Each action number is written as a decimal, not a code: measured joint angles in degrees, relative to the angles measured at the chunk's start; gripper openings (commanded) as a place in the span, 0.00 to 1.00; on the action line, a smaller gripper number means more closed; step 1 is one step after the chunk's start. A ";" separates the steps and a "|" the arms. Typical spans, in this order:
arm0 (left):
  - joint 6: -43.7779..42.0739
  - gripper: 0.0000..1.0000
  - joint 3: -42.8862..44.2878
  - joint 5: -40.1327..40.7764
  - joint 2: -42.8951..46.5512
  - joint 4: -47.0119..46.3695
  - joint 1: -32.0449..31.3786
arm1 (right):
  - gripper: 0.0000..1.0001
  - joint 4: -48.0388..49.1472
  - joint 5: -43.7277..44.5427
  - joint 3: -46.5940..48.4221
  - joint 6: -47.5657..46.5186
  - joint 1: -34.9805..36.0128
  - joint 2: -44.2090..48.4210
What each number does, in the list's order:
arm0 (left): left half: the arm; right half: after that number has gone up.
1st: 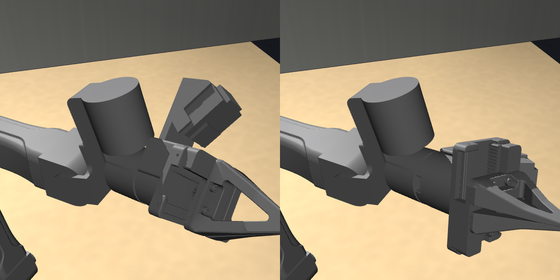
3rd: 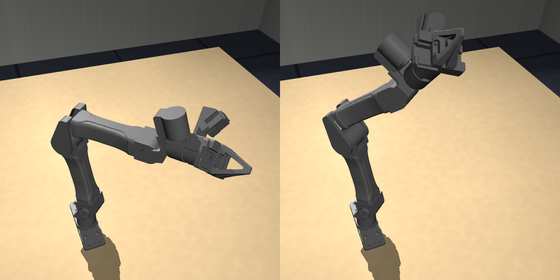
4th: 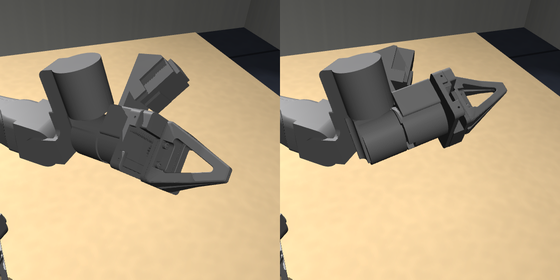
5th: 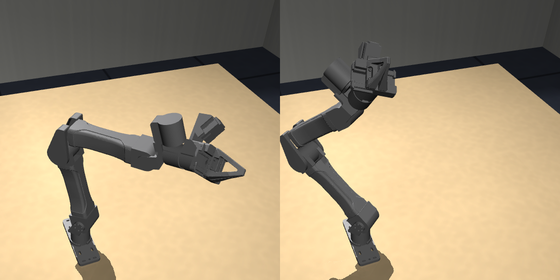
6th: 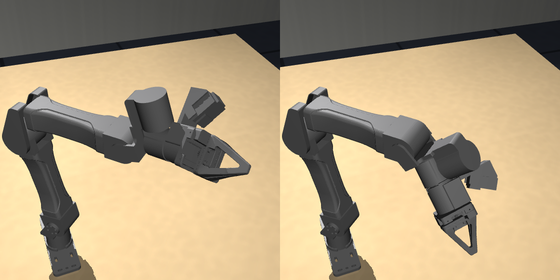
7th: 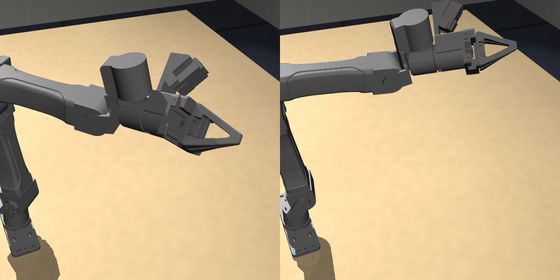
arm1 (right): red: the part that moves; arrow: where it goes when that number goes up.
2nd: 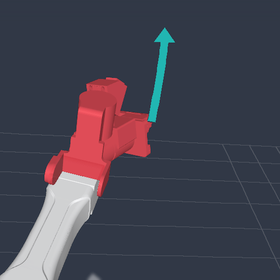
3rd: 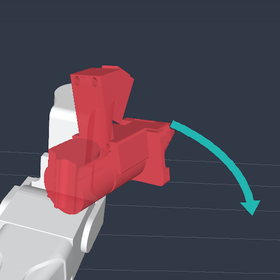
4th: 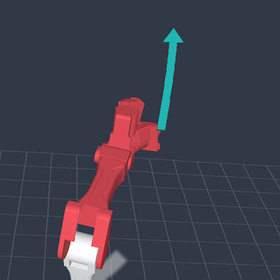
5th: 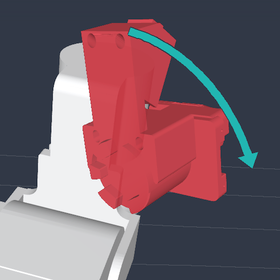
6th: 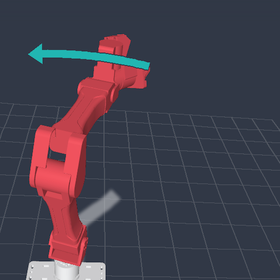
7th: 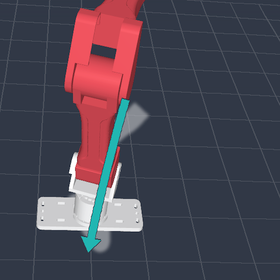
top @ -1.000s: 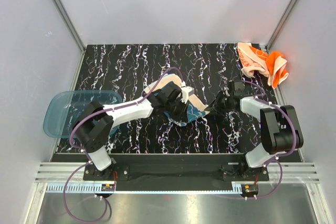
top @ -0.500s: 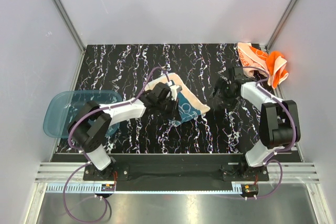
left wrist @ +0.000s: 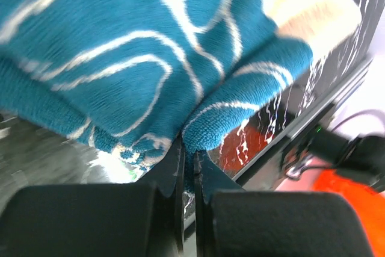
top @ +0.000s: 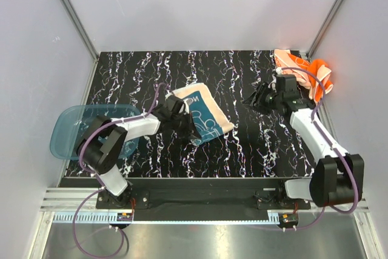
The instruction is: Roll the towels
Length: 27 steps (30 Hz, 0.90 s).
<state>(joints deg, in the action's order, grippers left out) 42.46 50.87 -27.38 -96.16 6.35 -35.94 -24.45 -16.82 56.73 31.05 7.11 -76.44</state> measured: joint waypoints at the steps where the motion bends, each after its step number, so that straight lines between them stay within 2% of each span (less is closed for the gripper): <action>1: 1.36 0.00 -0.61 -0.28 0.00 0.00 0.96 | 0.39 2.47 -2.45 -1.53 0.46 0.00 1.31; 5: 4.87 0.00 -1.75 -1.29 -0.09 -0.07 3.08 | 0.24 11.69 -10.69 -7.91 2.97 0.17 1.68; 9: 7.82 0.00 -2.54 -3.91 -2.40 -2.80 4.07 | 0.18 20.52 -15.93 -14.51 6.64 2.73 0.13; 15: 11.19 0.00 -4.09 -9.14 -6.36 -6.56 6.60 | 0.10 32.83 -20.74 -16.57 9.75 10.45 -4.26; 20: 12.28 0.00 -3.69 -12.90 -8.50 -7.76 8.81 | 0.09 44.44 -24.20 -18.71 12.68 10.99 -10.71; 27: 12.66 0.00 -2.16 -15.80 -10.84 -7.74 10.56 | 0.08 52.09 -26.34 -18.95 14.08 11.17 -18.67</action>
<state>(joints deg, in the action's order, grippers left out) 55.11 48.71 -43.18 -107.00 -1.39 -25.39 27.64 -43.16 37.78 45.12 18.28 -95.11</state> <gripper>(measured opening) 0.042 0.088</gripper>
